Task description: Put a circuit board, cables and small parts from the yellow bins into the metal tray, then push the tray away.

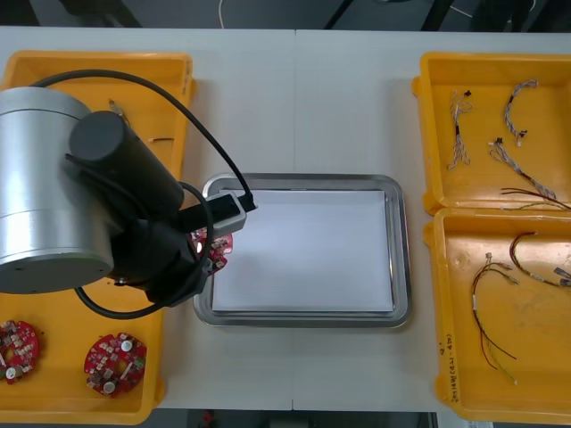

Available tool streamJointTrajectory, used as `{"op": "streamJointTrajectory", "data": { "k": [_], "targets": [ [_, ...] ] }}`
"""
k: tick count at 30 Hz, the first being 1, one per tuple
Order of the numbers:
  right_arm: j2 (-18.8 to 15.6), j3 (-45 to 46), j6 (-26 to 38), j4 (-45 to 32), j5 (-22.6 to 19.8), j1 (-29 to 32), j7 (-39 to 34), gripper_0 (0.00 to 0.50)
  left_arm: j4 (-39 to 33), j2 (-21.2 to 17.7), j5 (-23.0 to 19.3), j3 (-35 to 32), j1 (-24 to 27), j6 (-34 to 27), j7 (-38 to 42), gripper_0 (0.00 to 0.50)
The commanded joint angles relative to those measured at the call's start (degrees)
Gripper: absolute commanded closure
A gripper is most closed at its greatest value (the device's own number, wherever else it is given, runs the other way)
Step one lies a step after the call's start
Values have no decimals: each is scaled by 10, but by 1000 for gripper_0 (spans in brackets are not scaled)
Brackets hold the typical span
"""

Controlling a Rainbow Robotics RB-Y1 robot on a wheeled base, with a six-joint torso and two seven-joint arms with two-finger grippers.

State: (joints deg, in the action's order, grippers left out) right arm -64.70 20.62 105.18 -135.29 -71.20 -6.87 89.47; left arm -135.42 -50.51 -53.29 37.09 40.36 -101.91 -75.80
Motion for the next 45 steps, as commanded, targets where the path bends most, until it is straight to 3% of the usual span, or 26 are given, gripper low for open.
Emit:
{"op": "streamJointTrajectory", "data": {
  "k": [1, 7, 14, 28, 45],
  "targets": [
    [-22, -6, 3, -11, -3, -13, 3, 500, 17, 38, 27, 50, 50, -5, 112, 500],
    [-22, -6, 3, -11, 0, -14, 3, 500, 51, 64, 57, 95, 66, 9, 129, 500],
    [-22, -6, 3, -10, 1, -13, 3, 500, 63, 66, 88, 143, 72, 48, 148, 500],
    [-22, -6, 6, -10, 3, -13, 3, 500, 132, 99, 122, 218, 102, 115, 185, 500],
    [-22, -6, 6, -10, 2, -14, 3, 500, 176, 105, 150, 272, 102, 176, 207, 500]
  ]
}}
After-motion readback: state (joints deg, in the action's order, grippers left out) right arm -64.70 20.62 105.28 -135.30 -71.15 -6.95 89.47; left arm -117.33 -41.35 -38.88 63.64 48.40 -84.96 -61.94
